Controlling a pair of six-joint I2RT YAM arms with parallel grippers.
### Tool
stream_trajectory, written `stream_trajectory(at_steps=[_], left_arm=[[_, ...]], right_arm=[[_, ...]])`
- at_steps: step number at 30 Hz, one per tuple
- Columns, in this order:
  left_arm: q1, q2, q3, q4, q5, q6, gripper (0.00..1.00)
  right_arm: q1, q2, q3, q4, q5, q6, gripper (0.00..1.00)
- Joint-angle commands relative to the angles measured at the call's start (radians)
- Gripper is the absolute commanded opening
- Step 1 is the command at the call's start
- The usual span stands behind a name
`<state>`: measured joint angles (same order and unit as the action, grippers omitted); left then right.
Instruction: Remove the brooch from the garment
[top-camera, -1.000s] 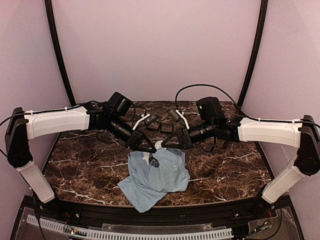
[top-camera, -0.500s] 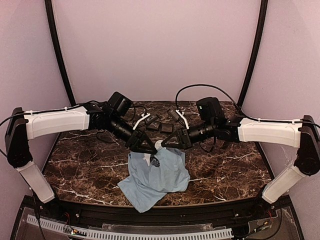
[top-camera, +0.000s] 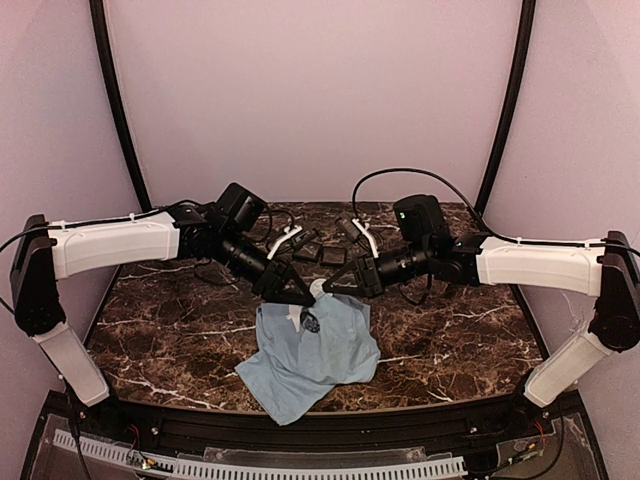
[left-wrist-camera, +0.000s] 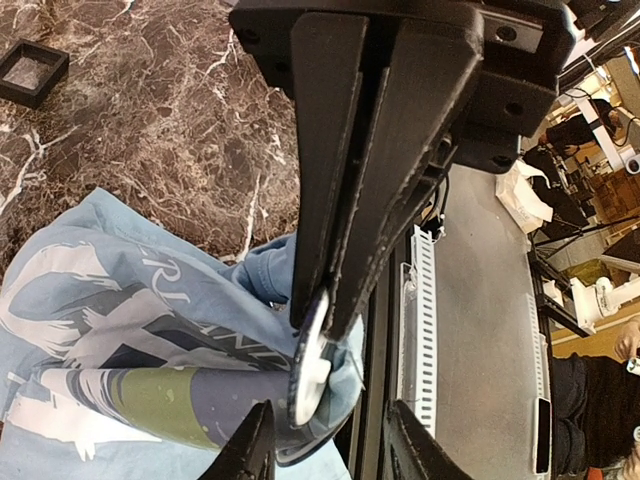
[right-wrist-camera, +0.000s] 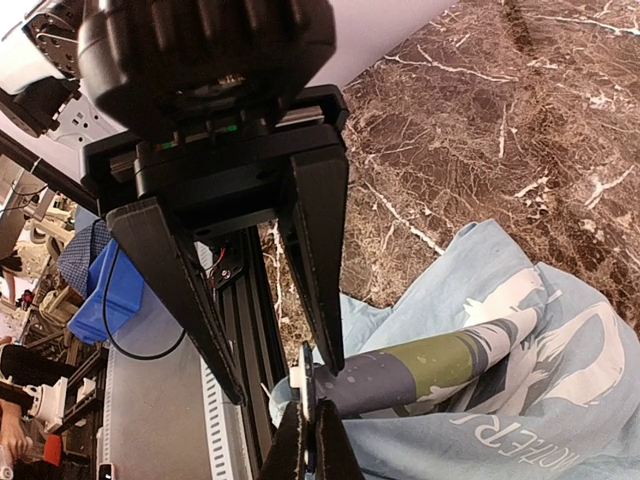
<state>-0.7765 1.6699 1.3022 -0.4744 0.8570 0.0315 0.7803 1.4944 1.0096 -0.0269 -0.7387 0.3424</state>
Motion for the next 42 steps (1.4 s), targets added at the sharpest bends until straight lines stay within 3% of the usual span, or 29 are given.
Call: stream_trajectory(at_steps=[1, 12, 22, 36, 42], left_arm=[[-0.014, 0.009, 0.024, -0.018, -0.009, 0.018, 0.39], [-0.022, 0.028, 0.036, -0.043, -0.040, 0.029, 0.31], [-0.023, 0.027, 0.039, -0.040, -0.036, 0.027, 0.01], [-0.022, 0.006, 0.039, -0.049, -0.127, 0.032, 0.01], [-0.013, -0.010, 0.038, -0.048, -0.153, 0.035, 0.01]], right_arm=[[-0.005, -0.020, -0.004, 0.044, 0.024, 0.006, 0.00], [-0.011, -0.034, -0.005, 0.049, 0.047, 0.001, 0.00], [-0.015, -0.033, -0.019, 0.054, 0.048, 0.008, 0.00], [-0.015, -0.045, -0.043, 0.031, 0.084, -0.008, 0.00], [-0.016, -0.062, -0.054, -0.060, 0.141, -0.043, 0.00]])
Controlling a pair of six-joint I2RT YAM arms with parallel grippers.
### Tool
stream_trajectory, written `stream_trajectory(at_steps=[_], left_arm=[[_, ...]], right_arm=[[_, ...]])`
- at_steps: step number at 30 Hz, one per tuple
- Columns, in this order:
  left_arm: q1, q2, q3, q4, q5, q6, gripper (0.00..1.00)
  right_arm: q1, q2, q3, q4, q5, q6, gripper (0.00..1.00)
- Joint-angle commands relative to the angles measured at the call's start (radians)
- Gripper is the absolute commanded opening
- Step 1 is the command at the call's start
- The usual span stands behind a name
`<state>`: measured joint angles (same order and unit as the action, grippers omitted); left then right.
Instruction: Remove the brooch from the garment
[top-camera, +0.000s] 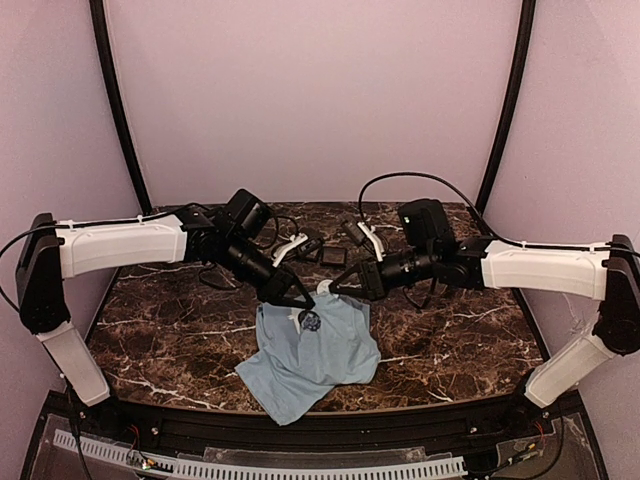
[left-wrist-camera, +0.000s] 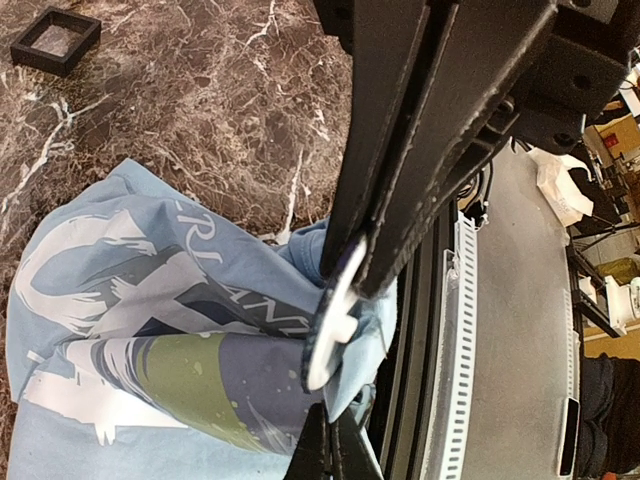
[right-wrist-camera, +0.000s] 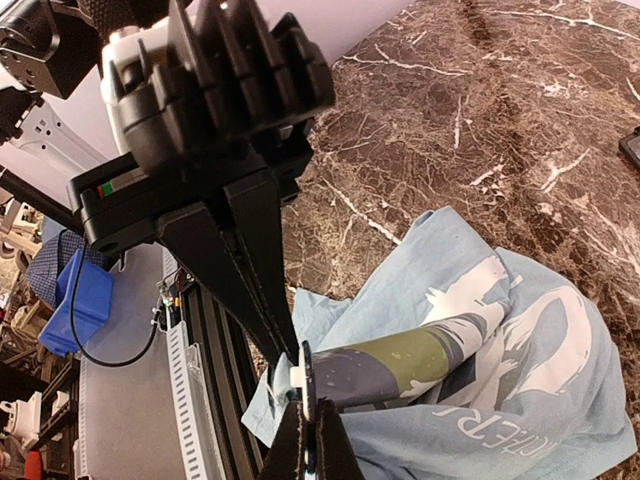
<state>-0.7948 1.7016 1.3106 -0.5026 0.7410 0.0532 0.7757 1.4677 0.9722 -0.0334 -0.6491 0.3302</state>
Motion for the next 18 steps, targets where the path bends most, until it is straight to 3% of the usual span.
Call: stream_trajectory(at_steps=[1, 9, 15, 17, 18], left_arm=[[0.010, -0.045, 0.029, -0.018, -0.037, 0.011, 0.01], [0.031, -0.055, 0.029, -0.010, -0.035, -0.001, 0.01], [0.032, -0.055, 0.035, -0.018, -0.046, -0.001, 0.01], [0.034, -0.062, 0.035, -0.018, -0.066, -0.002, 0.10], [0.035, -0.071, 0.034, -0.014, -0.073, -0.004, 0.22]], right_arm=[[-0.011, -0.040, -0.017, -0.071, 0.067, -0.039, 0.00], [-0.012, -0.092, -0.015, -0.204, 0.187, -0.091, 0.00], [-0.025, -0.144, -0.021, -0.201, 0.252, -0.068, 0.00], [-0.027, -0.152, -0.024, -0.177, 0.236, -0.050, 0.00], [-0.027, -0.156, -0.025, -0.160, 0.221, -0.039, 0.00]])
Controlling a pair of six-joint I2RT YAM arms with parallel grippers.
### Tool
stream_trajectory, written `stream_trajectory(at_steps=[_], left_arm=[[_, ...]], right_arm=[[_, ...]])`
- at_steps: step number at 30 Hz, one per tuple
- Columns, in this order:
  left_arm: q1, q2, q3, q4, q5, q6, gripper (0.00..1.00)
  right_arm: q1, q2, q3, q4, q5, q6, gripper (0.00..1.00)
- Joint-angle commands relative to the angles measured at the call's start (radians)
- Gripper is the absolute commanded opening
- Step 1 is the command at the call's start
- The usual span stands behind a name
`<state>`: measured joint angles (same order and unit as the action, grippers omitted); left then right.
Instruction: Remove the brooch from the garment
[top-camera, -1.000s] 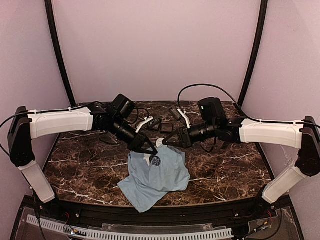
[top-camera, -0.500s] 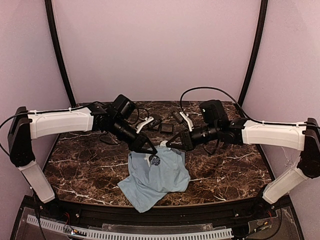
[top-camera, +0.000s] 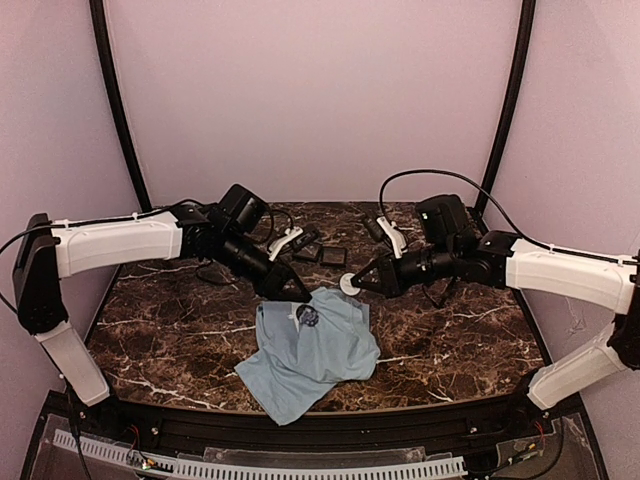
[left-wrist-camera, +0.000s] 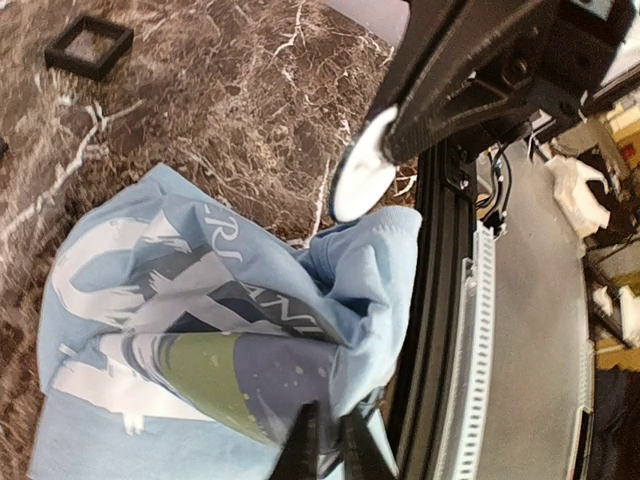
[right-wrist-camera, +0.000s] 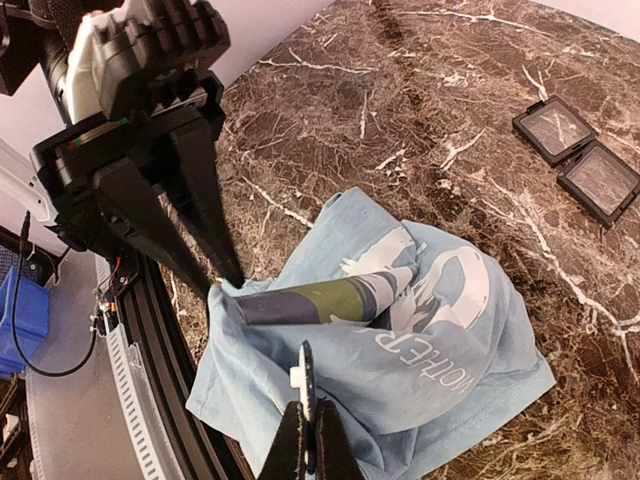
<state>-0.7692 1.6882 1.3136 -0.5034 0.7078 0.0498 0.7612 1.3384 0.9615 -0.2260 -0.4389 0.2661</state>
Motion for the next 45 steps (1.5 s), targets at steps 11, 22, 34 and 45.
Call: stream_trajectory(at_steps=[11, 22, 34, 45], left_arm=[[0.019, -0.143, -0.036, 0.108, 0.116, -0.030, 0.82], [0.018, -0.107, -0.034, 0.141, 0.237, -0.080, 0.47], [0.018, -0.083, -0.024, 0.123, 0.227, -0.082, 0.31], [0.018, -0.082, -0.024, 0.127, 0.231, -0.085, 0.19]], right_arm=[[0.009, -0.025, 0.000, 0.222, -0.161, 0.130, 0.00], [0.051, 0.041, 0.034, 0.317, -0.223, 0.162, 0.00], [0.063, 0.074, 0.058, 0.332, -0.251, 0.159, 0.00], [0.064, 0.088, 0.060, 0.329, -0.267, 0.156, 0.00]])
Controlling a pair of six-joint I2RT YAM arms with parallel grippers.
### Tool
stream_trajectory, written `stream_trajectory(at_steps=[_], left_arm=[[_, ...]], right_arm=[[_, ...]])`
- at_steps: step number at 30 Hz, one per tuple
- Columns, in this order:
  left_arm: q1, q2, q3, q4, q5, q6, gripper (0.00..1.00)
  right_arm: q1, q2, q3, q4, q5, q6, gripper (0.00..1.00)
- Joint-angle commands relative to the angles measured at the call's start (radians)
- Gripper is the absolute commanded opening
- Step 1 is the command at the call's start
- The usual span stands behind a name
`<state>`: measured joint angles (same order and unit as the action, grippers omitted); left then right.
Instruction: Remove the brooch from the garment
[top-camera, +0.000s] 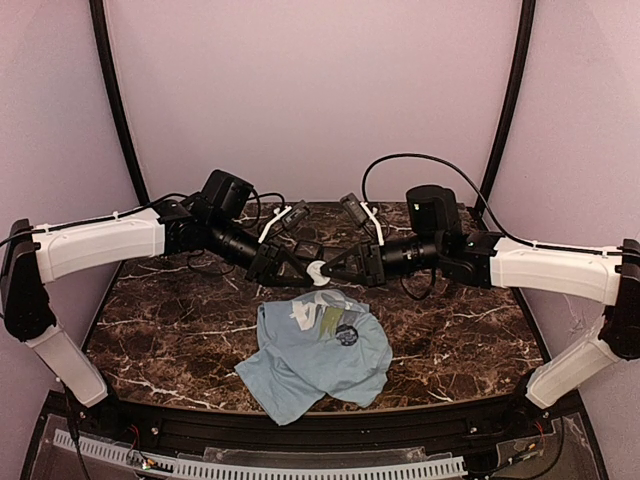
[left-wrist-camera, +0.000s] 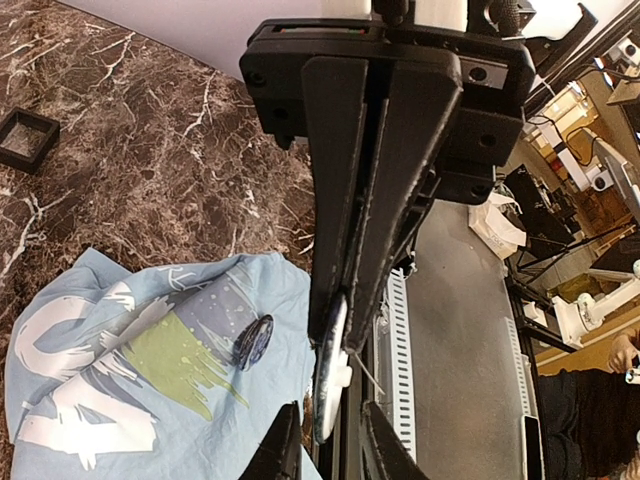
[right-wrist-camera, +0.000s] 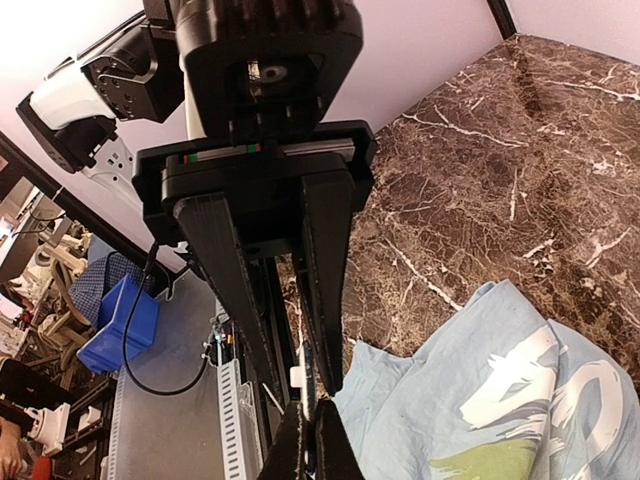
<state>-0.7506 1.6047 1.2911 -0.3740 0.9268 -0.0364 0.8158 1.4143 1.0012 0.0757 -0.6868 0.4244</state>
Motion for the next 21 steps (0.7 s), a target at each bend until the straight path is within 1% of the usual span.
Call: stream_trajectory(at_steps=[1, 6, 7, 10, 11, 17, 21], left_arm=[[-0.001, 0.001, -0.002, -0.002, 0.012, 0.001, 0.17], [-0.001, 0.001, -0.003, -0.002, 0.015, 0.001, 0.06], [-0.001, 0.001, -0.003, -0.001, 0.017, 0.002, 0.03], [-0.001, 0.001, -0.004, 0.004, 0.026, 0.000, 0.01], [-0.001, 0.001, -0.005, 0.009, 0.042, -0.008, 0.01], [0.009, 0.001, -0.006, 0.031, 0.086, -0.030, 0.01], [0.025, 0.003, -0.007, 0.045, 0.115, -0.050, 0.01]], right_arm=[[0.010, 0.013, 0.022, 0.026, -0.020, -0.004, 0.00], [0.010, 0.016, 0.023, 0.024, -0.016, -0.007, 0.00], [0.011, 0.017, 0.022, 0.023, -0.016, -0.007, 0.00], [0.011, 0.018, 0.023, 0.016, -0.008, -0.011, 0.00], [0.011, 0.015, 0.024, 0.012, -0.003, -0.011, 0.02], [0.010, -0.021, 0.013, -0.016, 0.037, -0.033, 0.26], [0.009, -0.043, 0.002, -0.034, 0.047, -0.042, 0.36]])
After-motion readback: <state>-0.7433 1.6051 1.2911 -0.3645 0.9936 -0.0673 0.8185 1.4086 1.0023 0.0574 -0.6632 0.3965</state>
